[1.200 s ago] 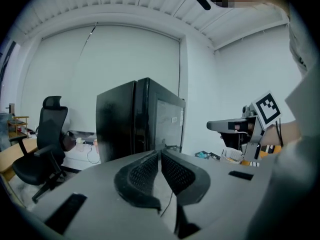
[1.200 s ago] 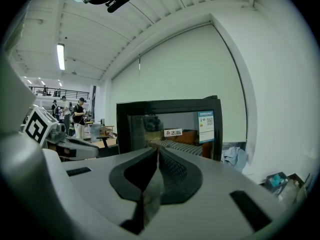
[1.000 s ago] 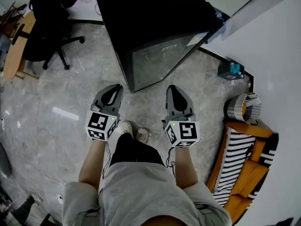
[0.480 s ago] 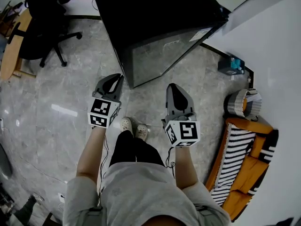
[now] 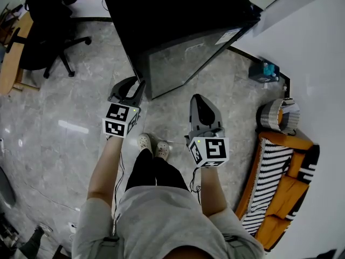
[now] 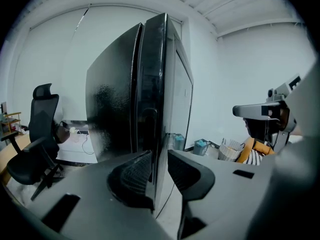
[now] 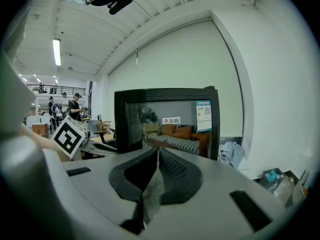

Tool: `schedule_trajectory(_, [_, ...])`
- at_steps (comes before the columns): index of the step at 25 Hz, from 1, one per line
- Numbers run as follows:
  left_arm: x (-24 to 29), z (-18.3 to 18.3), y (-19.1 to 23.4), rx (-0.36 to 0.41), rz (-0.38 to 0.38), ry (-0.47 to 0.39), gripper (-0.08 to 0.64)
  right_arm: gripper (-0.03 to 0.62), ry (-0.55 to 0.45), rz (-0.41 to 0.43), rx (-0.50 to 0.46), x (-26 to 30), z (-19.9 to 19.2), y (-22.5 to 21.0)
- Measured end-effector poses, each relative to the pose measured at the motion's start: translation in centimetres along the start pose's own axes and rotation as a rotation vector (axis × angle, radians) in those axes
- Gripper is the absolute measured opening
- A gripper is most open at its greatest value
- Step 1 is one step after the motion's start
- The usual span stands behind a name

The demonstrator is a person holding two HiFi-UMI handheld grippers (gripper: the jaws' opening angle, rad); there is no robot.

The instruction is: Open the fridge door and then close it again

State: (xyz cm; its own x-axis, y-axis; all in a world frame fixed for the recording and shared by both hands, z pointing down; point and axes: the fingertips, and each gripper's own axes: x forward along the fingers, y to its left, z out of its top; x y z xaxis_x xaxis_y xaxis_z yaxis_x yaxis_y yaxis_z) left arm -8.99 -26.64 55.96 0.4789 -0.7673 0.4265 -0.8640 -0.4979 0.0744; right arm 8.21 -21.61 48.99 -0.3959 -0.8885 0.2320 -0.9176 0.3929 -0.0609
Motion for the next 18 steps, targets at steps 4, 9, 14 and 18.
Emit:
schedule_trajectory(4, [0.62, 0.07, -0.12, -0.006, -0.005, 0.008, 0.098, 0.025, 0.001, -0.002, 0.002, -0.07, -0.08, -0.10])
schedule_trajectory(9, [0.87, 0.08, 0.21, -0.020, -0.004, 0.006, 0.091, 0.026, -0.003, 0.000, 0.005, -0.08, 0.02, -0.17])
schedule_trajectory(14, [0.89, 0.07, 0.11, -0.003, -0.006, 0.011, 0.083, 0.026, -0.006, 0.007, 0.001, -0.24, 0.13, -0.15])
schedule_trajectory(18, [0.75, 0.04, 0.13, 0.012, -0.001, 0.016, 0.073, 0.026, -0.006, 0.008, 0.002, -0.42, 0.20, -0.18])
